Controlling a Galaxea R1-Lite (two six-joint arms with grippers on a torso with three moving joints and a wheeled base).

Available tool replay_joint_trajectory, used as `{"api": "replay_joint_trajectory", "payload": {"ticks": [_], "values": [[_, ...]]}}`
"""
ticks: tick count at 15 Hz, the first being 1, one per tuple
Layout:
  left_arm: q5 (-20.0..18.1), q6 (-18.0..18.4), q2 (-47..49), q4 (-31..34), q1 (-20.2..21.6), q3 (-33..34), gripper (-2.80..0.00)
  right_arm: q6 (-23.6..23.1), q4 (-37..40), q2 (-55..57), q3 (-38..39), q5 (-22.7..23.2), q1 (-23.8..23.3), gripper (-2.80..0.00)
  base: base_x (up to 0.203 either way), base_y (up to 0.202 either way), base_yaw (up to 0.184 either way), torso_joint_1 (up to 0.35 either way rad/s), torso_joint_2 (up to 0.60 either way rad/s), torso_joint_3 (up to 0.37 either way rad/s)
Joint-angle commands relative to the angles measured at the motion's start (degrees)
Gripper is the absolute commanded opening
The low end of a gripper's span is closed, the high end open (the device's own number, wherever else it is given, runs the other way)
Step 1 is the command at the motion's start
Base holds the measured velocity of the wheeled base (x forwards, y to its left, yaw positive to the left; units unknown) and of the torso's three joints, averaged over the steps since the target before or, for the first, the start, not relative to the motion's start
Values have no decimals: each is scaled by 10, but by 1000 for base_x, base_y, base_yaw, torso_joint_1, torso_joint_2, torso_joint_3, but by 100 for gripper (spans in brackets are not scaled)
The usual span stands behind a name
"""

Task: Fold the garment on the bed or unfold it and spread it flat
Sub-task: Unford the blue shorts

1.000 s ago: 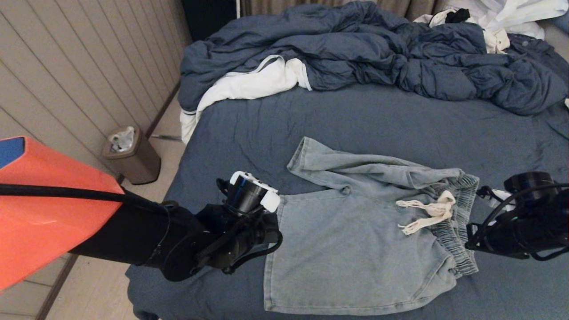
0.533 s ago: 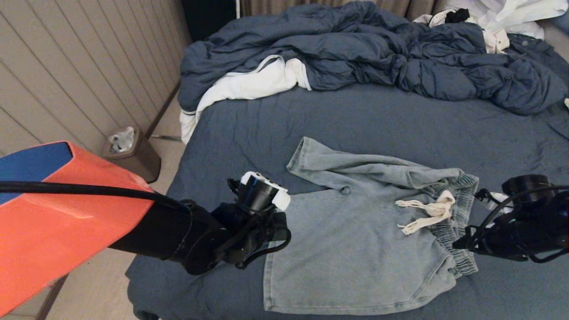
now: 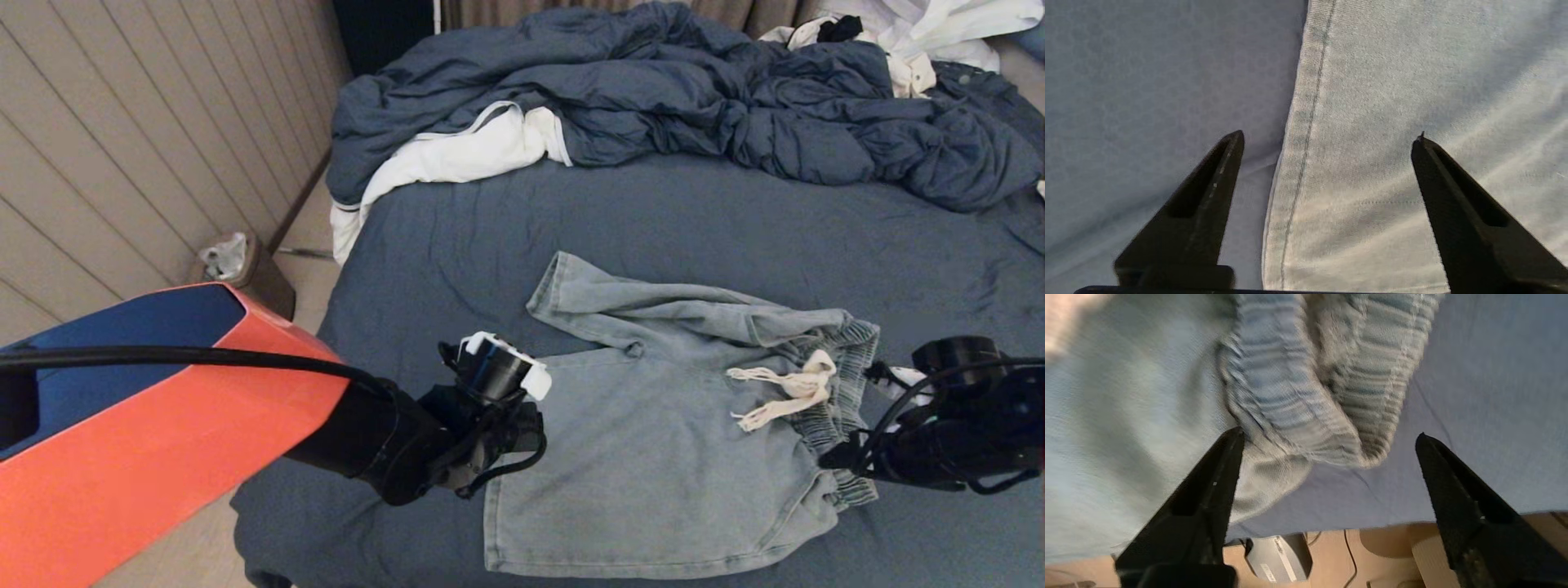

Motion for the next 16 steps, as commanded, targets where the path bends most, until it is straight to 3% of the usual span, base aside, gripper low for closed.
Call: {"api": "replay_joint_trajectory", "payload": {"ticks": [1, 13, 14, 16], "values": [[1, -3, 7, -1, 0, -7, 0, -2, -1, 6, 8, 0, -2, 0, 0, 0, 0, 0, 0, 0], [2, -29, -43, -1, 20, 11, 0, 0, -135, 104, 32, -21, 0, 0, 0, 0, 0, 0, 0, 0], [2, -30, -46, -1, 21, 11, 0, 1, -152, 104, 37, -19, 4, -280, 0, 0, 0, 0, 0, 0], [2, -30, -46, -1, 21, 14, 0, 4, -175, 104, 48, -19, 12, -280, 0, 0, 0, 0, 0, 0]]}}
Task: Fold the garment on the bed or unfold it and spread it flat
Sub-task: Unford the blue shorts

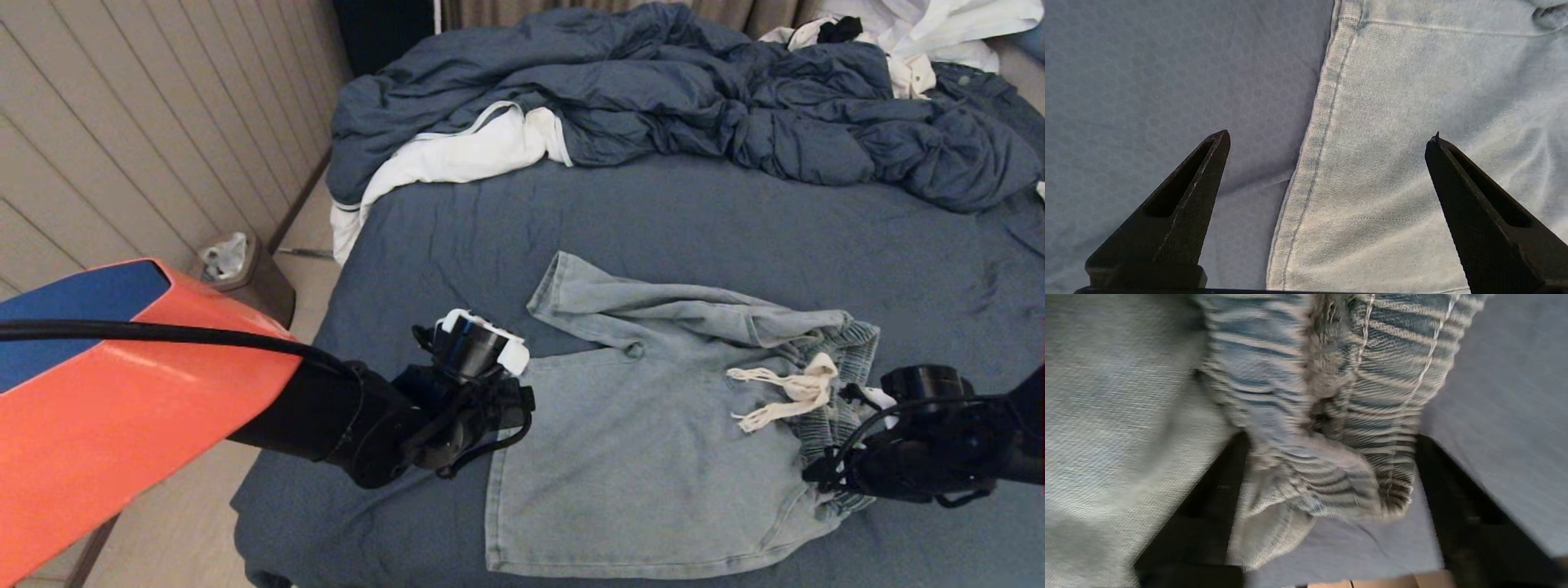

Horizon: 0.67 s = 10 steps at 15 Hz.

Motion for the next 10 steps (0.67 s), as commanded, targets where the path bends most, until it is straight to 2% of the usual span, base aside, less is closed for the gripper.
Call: {"api": "replay_joint_trajectory", "payload": {"ticks": [1, 7, 10], "values": [[1, -2, -6, -2, 0, 6, 0, 1, -7, 5, 10, 0, 6, -280, 0, 0, 0, 0, 0, 0], [2, -6, -18, 0, 6, 8, 0, -4, -6, -32, 50, 1, -5, -280, 0, 0, 0, 0, 0, 0], [2, -2, -25, 1, 6, 8, 0, -37, -5, -76, 96, 1, -59, -280, 0, 0, 0, 0, 0, 0]]}}
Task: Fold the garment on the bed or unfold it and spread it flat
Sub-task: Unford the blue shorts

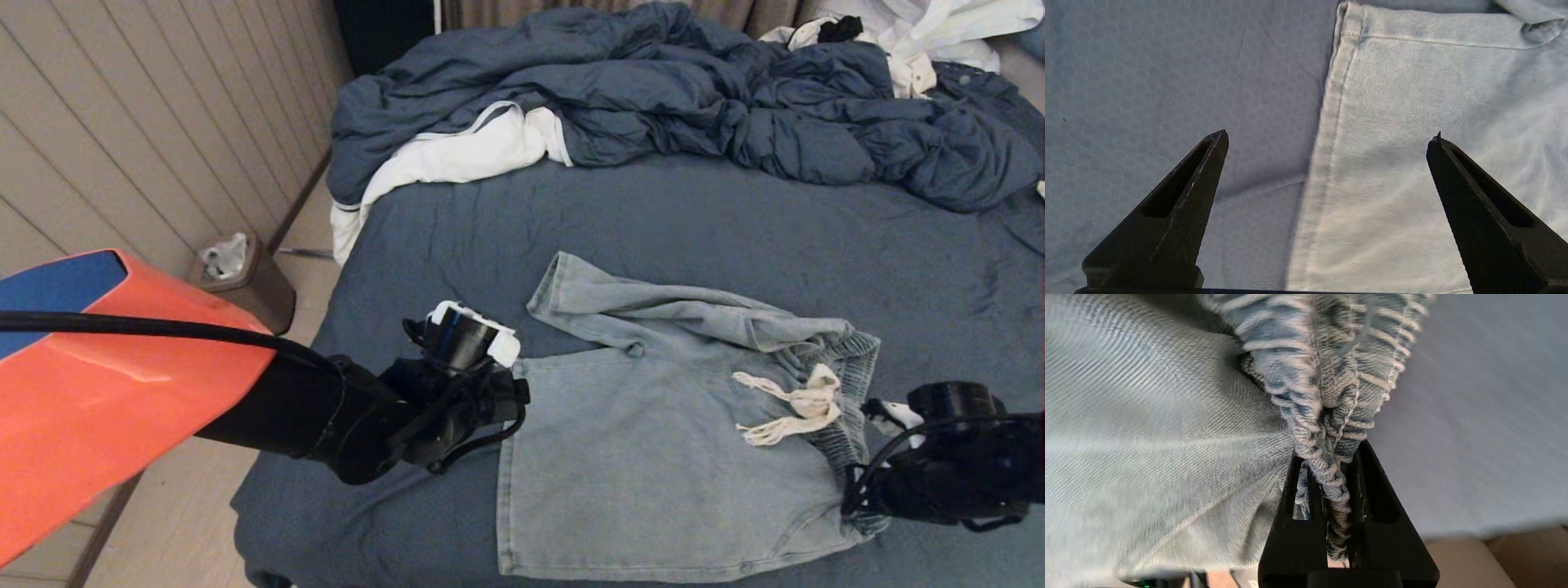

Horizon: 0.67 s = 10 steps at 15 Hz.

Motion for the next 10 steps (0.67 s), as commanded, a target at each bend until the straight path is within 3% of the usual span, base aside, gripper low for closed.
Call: {"api": "replay_joint_trajectory", "payload": {"ticks": [1, 5, 10], "values": [[1, -1, -8, 2, 0, 0, 0, -39, -1, -44, 42, 1, -43, -280, 0, 0, 0, 0, 0, 0], [1, 2, -9, 2, 0, 11, 0, -112, -3, -58, 103, 2, -111, -280, 0, 0, 0, 0, 0, 0], [1, 10, -8, 2, 0, 12, 0, -132, -16, -54, 142, 5, -163, -280, 0, 0, 0, 0, 0, 0]]}}
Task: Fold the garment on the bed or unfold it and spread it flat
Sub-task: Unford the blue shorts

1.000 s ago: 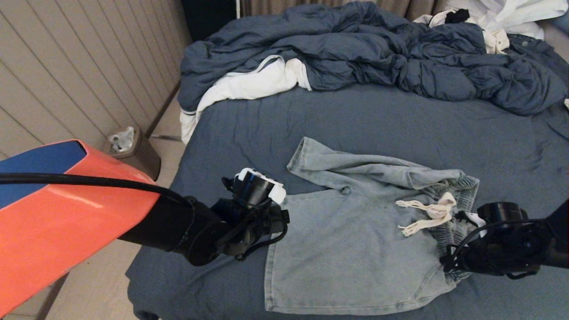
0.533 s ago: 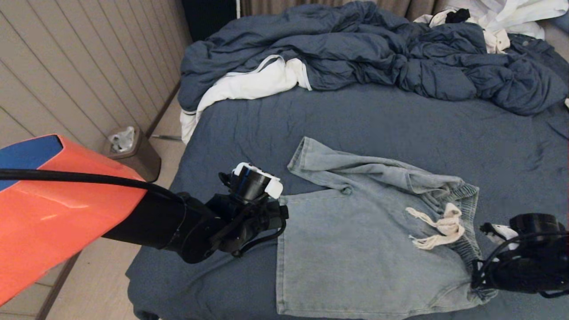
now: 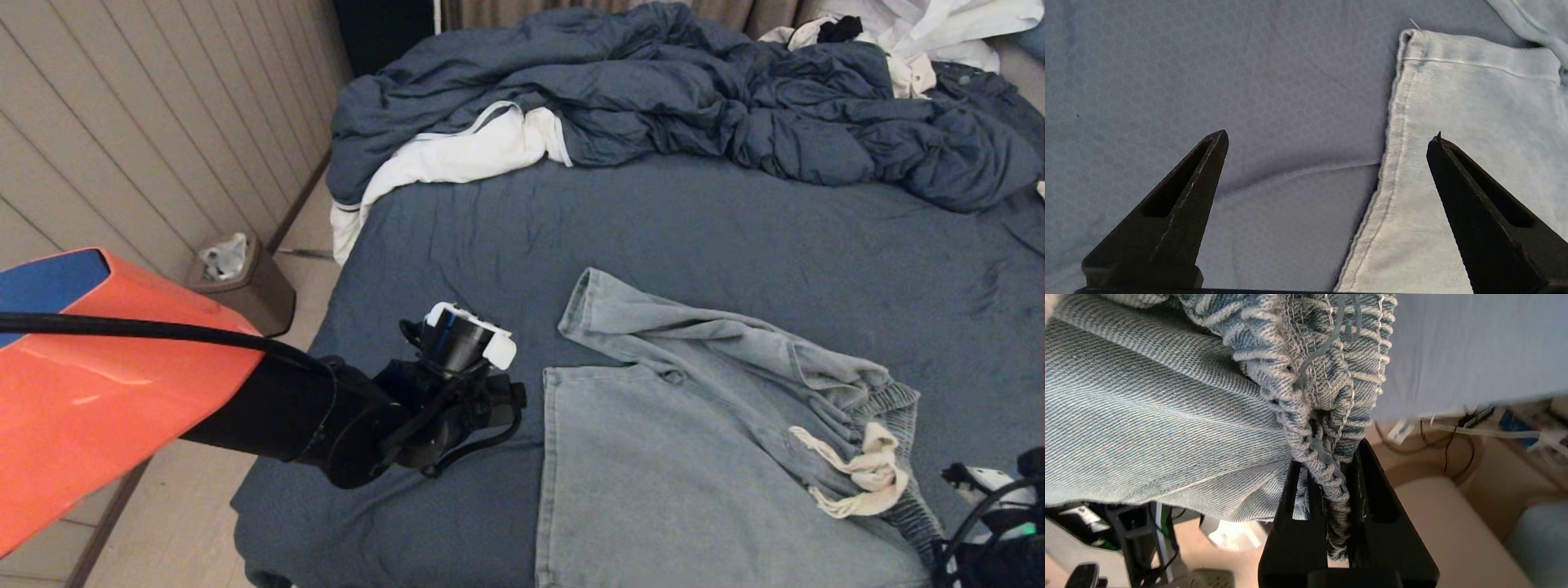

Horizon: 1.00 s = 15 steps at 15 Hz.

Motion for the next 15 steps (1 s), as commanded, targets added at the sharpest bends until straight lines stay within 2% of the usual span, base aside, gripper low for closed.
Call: {"api": "replay_joint_trajectory", "payload": {"ticks": [1, 3, 4, 7, 9, 11, 13, 15], "values": [[1, -1, 2, -1, 0, -1, 0, -3, -30, 9, 16, 3, -16, -280, 0, 0, 0, 0, 0, 0], [1, -1, 3, -3, 0, -1, 0, -2, -83, 23, 28, 5, -16, -280, 0, 0, 0, 0, 0, 0], [1, -2, 3, -4, 0, -1, 0, -1, -109, 30, 35, 7, -16, 0, 0, 0, 0, 0, 0, 0], [1, -2, 3, -4, 0, 0, 0, -1, -160, 40, 64, 21, -15, 0, 0, 0, 0, 0, 0, 0], [2, -2, 0, -4, 0, 1, 0, -1, -191, 34, 83, 64, -17, 0, 0, 0, 0, 0, 0, 0], [2, -1, -5, -3, 0, 1, 0, -2, -219, 13, 106, 79, -18, 0, 0, 0, 0, 0, 0, 0], [2, -1, -8, -2, 0, 3, 0, -2, -225, -15, 120, 87, -19, 0, 0, 0, 0, 0, 0, 0], [2, -1, -17, -4, 0, 10, 0, 1, -225, -54, 132, 124, -30, 0, 0, 0, 0, 0, 0, 0]]}}
